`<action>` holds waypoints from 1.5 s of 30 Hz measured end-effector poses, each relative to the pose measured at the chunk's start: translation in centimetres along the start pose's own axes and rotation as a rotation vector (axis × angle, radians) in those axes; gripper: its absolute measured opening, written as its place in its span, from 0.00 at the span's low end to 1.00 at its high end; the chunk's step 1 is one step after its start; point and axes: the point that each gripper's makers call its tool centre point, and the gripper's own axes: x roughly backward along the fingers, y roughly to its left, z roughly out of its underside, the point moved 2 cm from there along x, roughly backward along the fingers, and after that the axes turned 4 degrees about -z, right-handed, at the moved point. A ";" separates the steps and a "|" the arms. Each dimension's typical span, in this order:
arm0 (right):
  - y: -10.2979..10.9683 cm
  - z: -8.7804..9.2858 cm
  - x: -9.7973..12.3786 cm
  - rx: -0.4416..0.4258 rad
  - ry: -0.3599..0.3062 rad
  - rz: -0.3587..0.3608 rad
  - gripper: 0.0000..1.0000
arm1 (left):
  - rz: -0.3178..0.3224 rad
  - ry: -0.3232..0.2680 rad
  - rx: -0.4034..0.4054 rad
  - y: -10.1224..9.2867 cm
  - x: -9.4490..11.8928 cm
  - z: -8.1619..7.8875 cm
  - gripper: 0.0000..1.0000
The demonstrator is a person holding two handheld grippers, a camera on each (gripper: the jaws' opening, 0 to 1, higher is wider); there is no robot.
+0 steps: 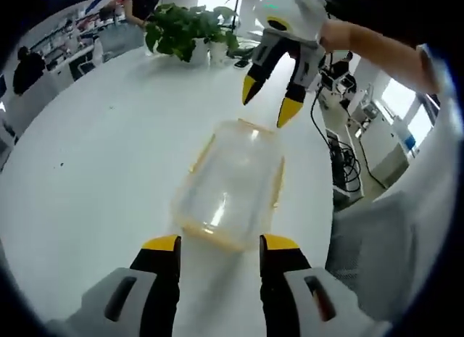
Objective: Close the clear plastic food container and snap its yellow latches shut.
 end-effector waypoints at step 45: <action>0.1 0.0 -3.4 -0.545 -0.120 -0.037 0.38 | -0.115 0.028 0.595 -0.7 -3.2 0.9 0.42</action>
